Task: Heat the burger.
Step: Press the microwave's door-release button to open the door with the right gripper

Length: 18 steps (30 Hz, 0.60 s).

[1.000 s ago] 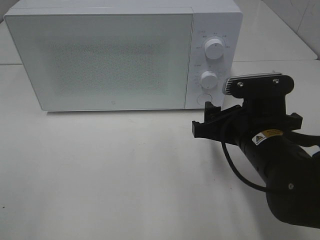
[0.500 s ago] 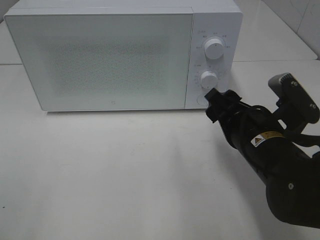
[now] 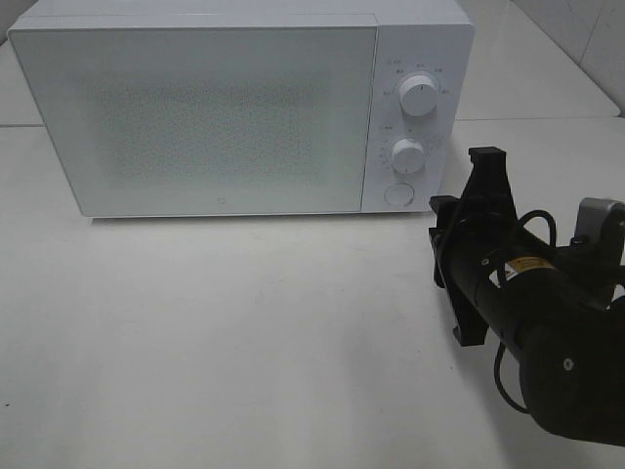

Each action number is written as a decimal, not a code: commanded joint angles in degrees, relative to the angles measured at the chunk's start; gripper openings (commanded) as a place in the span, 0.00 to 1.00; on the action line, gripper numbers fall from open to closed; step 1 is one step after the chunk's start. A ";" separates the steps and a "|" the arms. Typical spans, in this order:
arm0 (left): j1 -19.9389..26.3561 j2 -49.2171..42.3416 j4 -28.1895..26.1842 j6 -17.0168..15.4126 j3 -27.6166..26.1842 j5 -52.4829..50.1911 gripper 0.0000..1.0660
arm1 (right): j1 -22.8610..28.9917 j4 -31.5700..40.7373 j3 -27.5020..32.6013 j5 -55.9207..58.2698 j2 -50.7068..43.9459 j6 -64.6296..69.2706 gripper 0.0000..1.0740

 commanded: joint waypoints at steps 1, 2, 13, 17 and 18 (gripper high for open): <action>0.23 -1.32 -0.06 0.06 0.06 -0.46 0.90 | 0.23 -0.80 -0.52 0.00 0.00 1.15 0.15; 0.23 -1.32 -0.06 0.06 0.06 -0.46 0.90 | 0.23 -0.80 -0.63 0.06 0.23 1.15 0.05; 0.23 -1.32 -0.06 0.06 0.06 -0.46 0.90 | -3.61 -4.47 -3.61 7.45 0.40 -2.81 0.00; 0.23 -1.32 -0.06 0.06 0.06 -0.46 0.90 | -5.67 -7.45 -5.33 9.28 1.49 -2.52 0.00; 0.23 -1.32 -0.06 0.06 0.06 -0.46 0.90 | -6.30 -8.54 -5.67 9.63 2.06 -2.18 0.00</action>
